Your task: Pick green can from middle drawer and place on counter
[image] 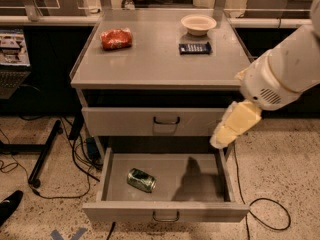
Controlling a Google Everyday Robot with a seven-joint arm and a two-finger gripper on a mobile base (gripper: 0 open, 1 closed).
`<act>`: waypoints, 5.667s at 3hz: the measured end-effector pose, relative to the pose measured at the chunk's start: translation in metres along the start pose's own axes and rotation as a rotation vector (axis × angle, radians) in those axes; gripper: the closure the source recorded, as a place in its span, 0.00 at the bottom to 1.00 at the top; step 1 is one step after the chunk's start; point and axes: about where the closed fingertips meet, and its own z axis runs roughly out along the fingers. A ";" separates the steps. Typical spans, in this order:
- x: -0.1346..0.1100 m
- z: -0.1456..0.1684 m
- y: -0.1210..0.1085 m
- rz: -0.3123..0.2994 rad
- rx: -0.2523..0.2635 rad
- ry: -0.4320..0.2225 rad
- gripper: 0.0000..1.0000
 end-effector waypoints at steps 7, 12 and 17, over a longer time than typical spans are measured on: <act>0.008 0.207 0.060 0.188 0.013 -0.193 0.00; -0.016 0.322 0.082 0.172 0.014 -0.249 0.00; 0.013 0.470 0.056 0.425 0.004 -0.511 0.00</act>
Offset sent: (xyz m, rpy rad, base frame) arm 0.0549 0.0613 -0.1130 0.0519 -0.1014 -0.1863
